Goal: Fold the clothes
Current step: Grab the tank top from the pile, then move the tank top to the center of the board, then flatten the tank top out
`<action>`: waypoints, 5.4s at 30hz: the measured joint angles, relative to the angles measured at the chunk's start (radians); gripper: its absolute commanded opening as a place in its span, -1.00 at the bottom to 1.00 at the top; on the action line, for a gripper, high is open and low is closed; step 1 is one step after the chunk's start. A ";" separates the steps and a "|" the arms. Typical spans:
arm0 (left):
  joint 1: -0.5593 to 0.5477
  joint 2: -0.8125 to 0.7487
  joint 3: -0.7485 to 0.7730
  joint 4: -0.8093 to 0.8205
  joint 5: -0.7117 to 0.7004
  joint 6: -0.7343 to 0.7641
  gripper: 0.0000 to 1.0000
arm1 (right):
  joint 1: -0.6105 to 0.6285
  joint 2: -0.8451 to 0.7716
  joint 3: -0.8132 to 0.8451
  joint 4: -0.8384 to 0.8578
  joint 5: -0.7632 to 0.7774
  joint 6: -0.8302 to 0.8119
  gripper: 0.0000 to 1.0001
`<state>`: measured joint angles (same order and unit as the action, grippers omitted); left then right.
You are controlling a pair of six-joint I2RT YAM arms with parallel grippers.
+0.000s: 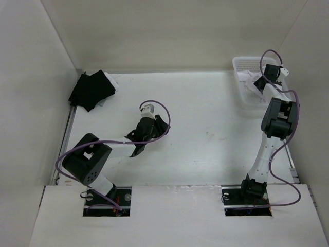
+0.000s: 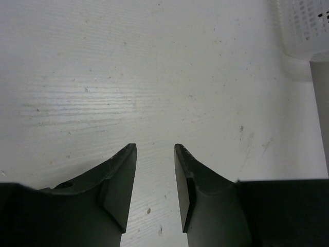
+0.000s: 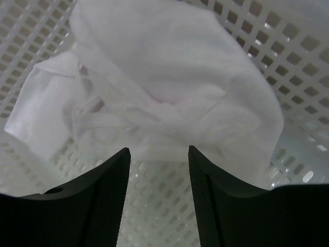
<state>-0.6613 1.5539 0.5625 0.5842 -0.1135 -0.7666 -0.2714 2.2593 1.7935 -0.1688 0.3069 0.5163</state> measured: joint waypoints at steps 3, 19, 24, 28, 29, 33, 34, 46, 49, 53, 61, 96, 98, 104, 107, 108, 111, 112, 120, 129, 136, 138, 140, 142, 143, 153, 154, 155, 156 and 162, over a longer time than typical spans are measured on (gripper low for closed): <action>0.006 0.000 -0.008 0.010 0.004 -0.002 -0.31 | -0.016 0.064 0.103 -0.045 0.000 -0.018 0.20; 0.070 0.000 -0.029 0.039 0.044 -0.030 -0.31 | -0.031 0.292 0.492 -0.258 -0.014 -0.012 -0.86; 0.086 0.000 -0.037 0.052 0.051 -0.038 -0.31 | -0.033 0.249 0.381 -0.185 -0.027 0.003 -1.00; 0.086 0.000 -0.038 0.060 0.057 -0.042 -0.31 | -0.030 0.092 0.098 -0.044 -0.056 0.015 -1.00; 0.086 0.000 -0.038 0.061 0.058 -0.043 -0.31 | -0.028 0.045 0.039 -0.015 -0.060 0.015 -1.00; 0.086 0.000 -0.039 0.064 0.059 -0.044 -0.31 | 0.006 -0.230 -0.162 0.110 -0.064 0.023 -1.00; 0.086 -0.001 -0.040 0.064 0.058 -0.045 -0.31 | 0.025 -0.313 -0.201 0.139 -0.064 0.024 -1.00; 0.163 -0.144 -0.141 0.069 0.000 -0.059 -0.31 | 0.630 -1.098 -0.374 0.386 -0.112 -0.058 -0.92; 0.237 -0.240 -0.189 0.068 -0.037 -0.080 -0.30 | 0.871 -1.200 -0.392 0.391 -0.143 -0.108 -0.88; 0.326 -0.314 -0.229 0.063 -0.051 -0.115 -0.29 | 0.976 -1.246 -0.561 0.489 -0.139 -0.075 -0.86; 0.422 -0.314 -0.264 0.054 -0.043 -0.178 -0.30 | 0.911 -0.822 -0.940 0.609 -0.253 0.209 -0.20; -0.758 0.016 0.240 -0.793 -0.490 0.044 -0.39 | 0.840 -1.139 -1.475 0.431 -0.106 0.293 -0.41; -0.760 0.031 0.250 -0.814 -0.517 0.035 -0.39 | 0.840 -1.139 -1.489 0.436 -0.117 0.293 -0.41; -0.760 0.042 0.256 -0.842 -0.568 0.024 -0.42 | 0.840 -1.154 -1.498 0.461 -0.135 0.293 -0.40; -0.760 0.051 0.256 -0.843 -0.580 0.020 -0.47 | 0.840 -1.157 -1.498 0.477 -0.143 0.293 -0.39; -0.760 0.055 0.256 -0.843 -0.584 0.019 -0.49 | 0.840 -1.157 -1.498 0.479 -0.147 0.293 -0.39; -0.760 0.058 0.256 -0.843 -0.586 0.019 -0.52 | 0.840 -1.157 -1.499 0.485 -0.151 0.293 -0.37; -0.760 0.058 0.256 -0.843 -0.586 0.019 -0.52 | 0.840 -1.157 -1.499 0.485 -0.153 0.293 -0.36; -0.759 0.058 0.256 -0.832 -0.584 0.019 -0.62 | 0.840 -1.131 -1.499 0.493 -0.160 0.293 -0.32; -0.754 0.058 0.256 -0.824 -0.580 0.020 -0.92 | 0.840 -1.124 -1.499 0.500 -0.168 0.293 -0.13; -0.642 -0.199 0.152 -0.811 -0.582 0.018 -0.97 | 0.847 -1.038 -1.495 0.513 -0.200 0.301 -0.16; -0.544 -0.367 0.098 -0.808 -0.583 0.010 -0.97 | 0.858 -1.005 -1.493 0.519 -0.214 0.306 -0.17; -0.428 -0.543 0.051 -0.805 -0.589 0.000 -0.96 | 0.874 -0.972 -1.485 0.534 -0.231 0.315 -0.17; -0.325 -0.681 0.011 -0.806 -0.584 -0.008 -0.96 | 0.891 -0.933 -1.460 0.547 -0.254 0.324 -0.18; -0.272 -0.739 -0.012 -0.810 -0.576 -0.011 -0.96 | 0.898 -0.907 -1.445 0.559 -0.264 0.328 -0.22; 0.124 -0.985 -0.212 -0.896 -0.397 -0.037 -0.96 | 0.834 -0.627 -1.203 0.608 -0.364 0.385 -0.87; 0.150 -0.990 -0.226 -0.896 -0.376 -0.039 -0.96 | 0.798 -0.595 -1.145 0.600 -0.369 0.386 -0.78; 0.167 -0.991 -0.237 -0.896 -0.359 -0.042 -0.96 | 0.773 -0.572 -1.100 0.599 -0.370 0.386 -0.67; 0.182 -0.992 -0.248 -0.894 -0.337 -0.048 -0.96 | 0.742 -0.541 -1.041 0.595 -0.372 0.386 -0.52; 0.181 -0.995 -0.313 -0.851 -0.257 -0.116 -0.95 | 0.643 -0.481 -0.858 0.589 -0.378 0.354 -0.17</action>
<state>-0.4805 0.5591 0.2493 -0.2672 -0.3710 -0.8822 0.3717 1.7786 0.9352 0.4198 -0.0708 0.8700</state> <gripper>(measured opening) 0.025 0.415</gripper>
